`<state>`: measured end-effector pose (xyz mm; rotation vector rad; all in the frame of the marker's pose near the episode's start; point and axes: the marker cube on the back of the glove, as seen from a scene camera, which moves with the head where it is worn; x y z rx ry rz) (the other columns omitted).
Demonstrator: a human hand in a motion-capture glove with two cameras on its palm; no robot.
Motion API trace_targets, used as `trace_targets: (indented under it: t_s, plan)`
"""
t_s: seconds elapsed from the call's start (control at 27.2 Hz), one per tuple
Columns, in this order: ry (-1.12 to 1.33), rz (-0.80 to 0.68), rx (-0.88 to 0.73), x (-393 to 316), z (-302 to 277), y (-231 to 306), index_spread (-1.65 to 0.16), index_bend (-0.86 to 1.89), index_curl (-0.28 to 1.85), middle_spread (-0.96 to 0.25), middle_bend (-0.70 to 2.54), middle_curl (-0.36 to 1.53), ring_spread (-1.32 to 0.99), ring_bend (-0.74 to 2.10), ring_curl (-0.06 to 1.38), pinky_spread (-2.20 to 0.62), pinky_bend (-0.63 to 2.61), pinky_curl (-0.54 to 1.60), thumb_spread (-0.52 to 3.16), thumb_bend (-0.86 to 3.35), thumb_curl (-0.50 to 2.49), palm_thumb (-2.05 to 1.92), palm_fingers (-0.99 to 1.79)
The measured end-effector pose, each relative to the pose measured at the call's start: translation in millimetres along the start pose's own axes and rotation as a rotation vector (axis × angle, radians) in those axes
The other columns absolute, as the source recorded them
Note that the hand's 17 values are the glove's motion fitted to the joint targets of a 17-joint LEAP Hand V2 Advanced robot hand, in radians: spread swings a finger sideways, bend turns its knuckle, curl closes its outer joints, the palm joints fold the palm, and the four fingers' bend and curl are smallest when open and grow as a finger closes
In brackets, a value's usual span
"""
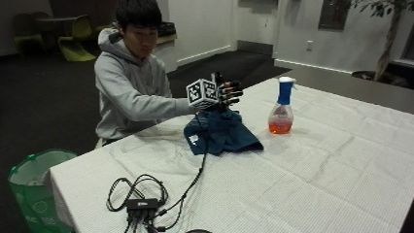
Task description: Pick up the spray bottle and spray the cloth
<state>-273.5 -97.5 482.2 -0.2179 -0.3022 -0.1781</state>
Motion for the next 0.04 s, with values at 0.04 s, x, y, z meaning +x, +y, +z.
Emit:
trace_targets:
  t_s: [0.04]
  plan:
    - [0.002,-0.003,-0.003,0.5,-3.9,4.9,-0.26,0.11,0.27,-0.02,0.22,0.39,-0.1,0.49,0.38,0.08,0.45,0.38,0.87,-0.03,0.47,0.81,0.4]
